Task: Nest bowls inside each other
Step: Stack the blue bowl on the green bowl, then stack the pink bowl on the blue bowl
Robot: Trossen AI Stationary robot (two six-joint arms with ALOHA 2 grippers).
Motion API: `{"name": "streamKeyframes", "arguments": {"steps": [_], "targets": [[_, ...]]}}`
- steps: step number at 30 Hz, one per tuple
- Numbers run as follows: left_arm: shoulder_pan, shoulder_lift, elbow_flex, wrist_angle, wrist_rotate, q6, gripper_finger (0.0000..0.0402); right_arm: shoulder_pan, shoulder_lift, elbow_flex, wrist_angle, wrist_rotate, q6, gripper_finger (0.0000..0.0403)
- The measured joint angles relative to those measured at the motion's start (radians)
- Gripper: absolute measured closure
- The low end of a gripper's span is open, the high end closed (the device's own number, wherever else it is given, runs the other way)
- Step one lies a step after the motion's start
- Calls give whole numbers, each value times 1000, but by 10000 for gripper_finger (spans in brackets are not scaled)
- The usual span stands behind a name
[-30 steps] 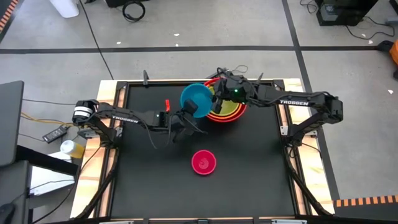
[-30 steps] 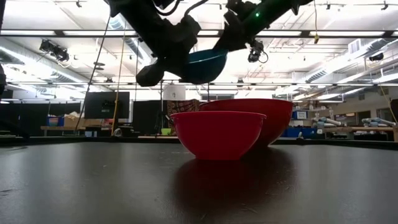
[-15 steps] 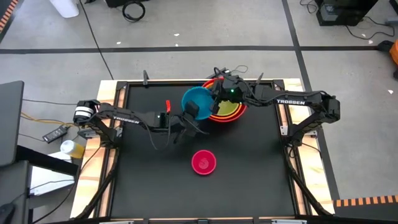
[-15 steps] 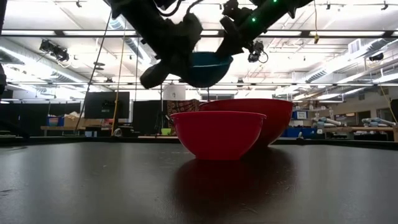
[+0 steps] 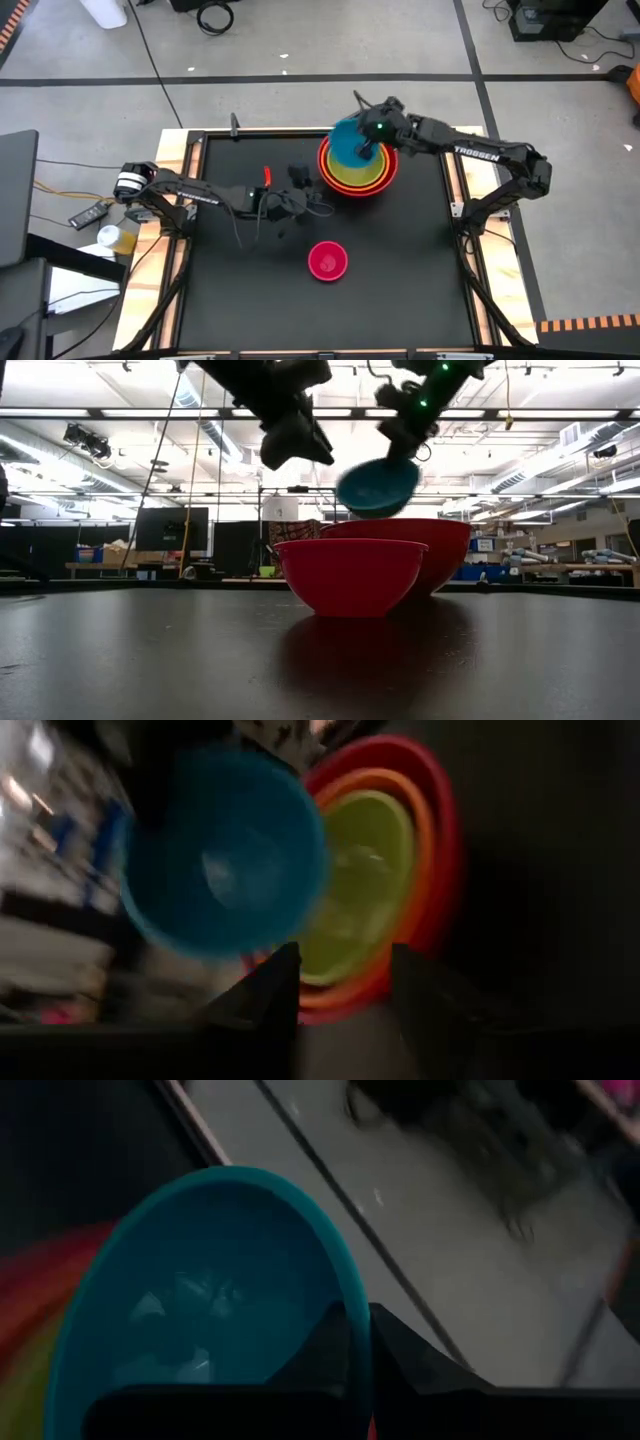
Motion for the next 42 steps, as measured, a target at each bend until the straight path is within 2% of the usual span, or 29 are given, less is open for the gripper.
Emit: {"name": "streamKeyframes", "arguments": {"steps": [2,5,8,10,13,16,21,25,32,36,42], "targets": [[-5,0,-1,-49,21,-145,232,-56,-9,-5,-103,-43,31,382],[-4,0,-1,-140,89,-297,226,-143,-4,-59,-146,-211,81,382],[-2,4,-3,-174,207,-381,227,-199,-6,-120,-73,-366,111,382],[-1,5,-3,-178,283,-417,229,-212,1,-163,-3,-397,120,382],[-1,5,-3,-175,339,-442,229,-218,15,-230,93,-416,139,371],[-1,5,-3,-176,344,-470,229,-219,13,-272,173,-422,169,327],[-1,6,-3,-185,398,-558,230,-218,11,-299,166,-421,185,254],[-1,6,-3,-187,474,-578,230,-211,-8,-300,146,-420,195,223],[-4,6,-36,-161,555,-662,230,-129,-126,-300,103,-418,216,217],[-23,8,-113,-44,559,-681,230,-38,-211,-315,71,-415,265,219],[-57,8,-205,95,560,-746,230,71,-317,-423,120,-408,342,219]]}}
